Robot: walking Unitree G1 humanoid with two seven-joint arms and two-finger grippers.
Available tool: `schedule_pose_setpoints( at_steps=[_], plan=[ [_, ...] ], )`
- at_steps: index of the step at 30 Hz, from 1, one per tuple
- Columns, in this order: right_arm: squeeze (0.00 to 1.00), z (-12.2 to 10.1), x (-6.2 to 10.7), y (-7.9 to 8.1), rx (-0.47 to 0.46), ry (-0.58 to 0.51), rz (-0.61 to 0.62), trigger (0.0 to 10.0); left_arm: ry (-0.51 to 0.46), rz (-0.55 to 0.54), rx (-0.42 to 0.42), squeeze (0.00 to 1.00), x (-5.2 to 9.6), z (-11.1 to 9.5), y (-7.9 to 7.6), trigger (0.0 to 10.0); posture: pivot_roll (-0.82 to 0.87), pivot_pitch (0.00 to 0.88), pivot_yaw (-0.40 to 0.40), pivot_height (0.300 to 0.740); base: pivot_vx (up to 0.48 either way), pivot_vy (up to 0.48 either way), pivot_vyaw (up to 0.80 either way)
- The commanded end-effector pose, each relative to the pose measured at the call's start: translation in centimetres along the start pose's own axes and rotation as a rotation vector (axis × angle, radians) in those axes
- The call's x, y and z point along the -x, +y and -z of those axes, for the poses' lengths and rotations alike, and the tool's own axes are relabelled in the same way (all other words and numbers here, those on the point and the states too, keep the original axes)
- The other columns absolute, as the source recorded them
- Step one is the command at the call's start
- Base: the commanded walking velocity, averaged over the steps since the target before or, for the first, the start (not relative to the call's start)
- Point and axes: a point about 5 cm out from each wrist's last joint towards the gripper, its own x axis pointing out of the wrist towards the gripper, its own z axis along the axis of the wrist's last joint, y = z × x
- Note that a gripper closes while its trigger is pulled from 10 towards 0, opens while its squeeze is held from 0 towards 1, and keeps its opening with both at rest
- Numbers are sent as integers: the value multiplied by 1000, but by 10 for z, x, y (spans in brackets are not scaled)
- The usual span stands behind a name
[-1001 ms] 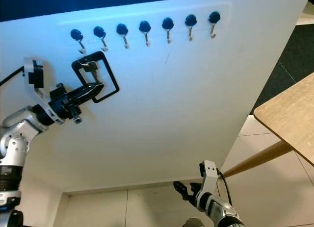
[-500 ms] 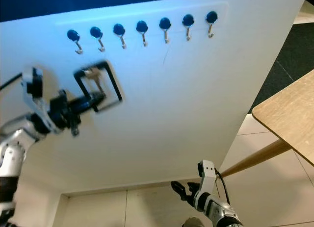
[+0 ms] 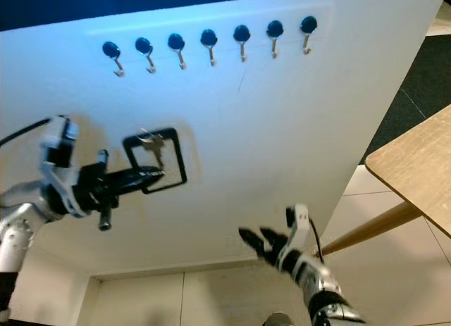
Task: Hang keys on a hook
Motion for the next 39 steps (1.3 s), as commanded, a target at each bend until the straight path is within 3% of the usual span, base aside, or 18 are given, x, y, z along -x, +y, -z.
schedule_pose_setpoints(
  at_steps=[1, 4, 5, 6, 10, 11, 12, 13, 19, 27, 29, 39],
  plan=[
    [0, -5, -1, 6, -22, -35, -77, 10000, 70, 6, -44, 0, 3, -1, 0, 10000, -86, 115, 99, 740, 0, 0, 0],
    [0, -23, -5, 12, -5, -89, -160, 10000, 122, 17, -53, 0, 2, 3, 2, 10000, -89, 111, 98, 740, 0, 0, 0],
    [0, -51, -6, 23, 22, -156, -293, 10000, 152, 54, -59, 0, 1, 5, 2, 10000, -91, 113, 99, 740, 0, 0, 0],
    [0, -60, -5, 29, 34, -174, -347, 10000, 163, 71, -62, 0, 1, 5, 1, 10000, -91, 113, 99, 740, 0, 0, 0],
    [0, -77, -3, 40, 63, -203, -442, 10000, 197, 108, -77, 0, 1, 5, 0, 10000, -88, 117, 96, 740, 0, 0, 0],
    [0, -95, -3, 56, 100, -218, -547, 10000, 242, 155, -93, 0, 3, 4, -2, 10000, -88, 120, 96, 740, 0, 0, 0],
    [0, -95, -3, 56, 100, -218, -547, 10000, 242, 155, -93, 0, 3, 4, -2, 10000, -88, 120, 96, 740, 0, 0, 0],
    [0, -104, -3, 66, 132, -210, -615, 10000, 274, 186, -102, 0, 4, 4, -2, 10000, -87, 121, 95, 740, 0, 0, 0],
    [0, -109, -6, 84, 216, -124, -697, 10000, 319, 241, -120, 0, 4, 3, -3, 10000, -85, 121, 96, 740, 0, 0, 0],
    [0, -108, -8, 101, 255, -14, -766, 10000, 353, 297, -141, 0, 2, 2, -2, 10000, -86, 118, 96, 740, 0, 0, 0],
    [0, -103, -8, 115, 190, 20, -864, 10000, 358, 324, -143, 0, 0, 2, -2, 10000, -90, 117, 92, 740, 0, 0, 0],
    [0, -83, -14, 134, 95, 119, -986, 10000, 363, 373, -152, 0, -6, 3, -3, 10000, -90, 117, 92, 740, 0, 0, 0]
  ],
)
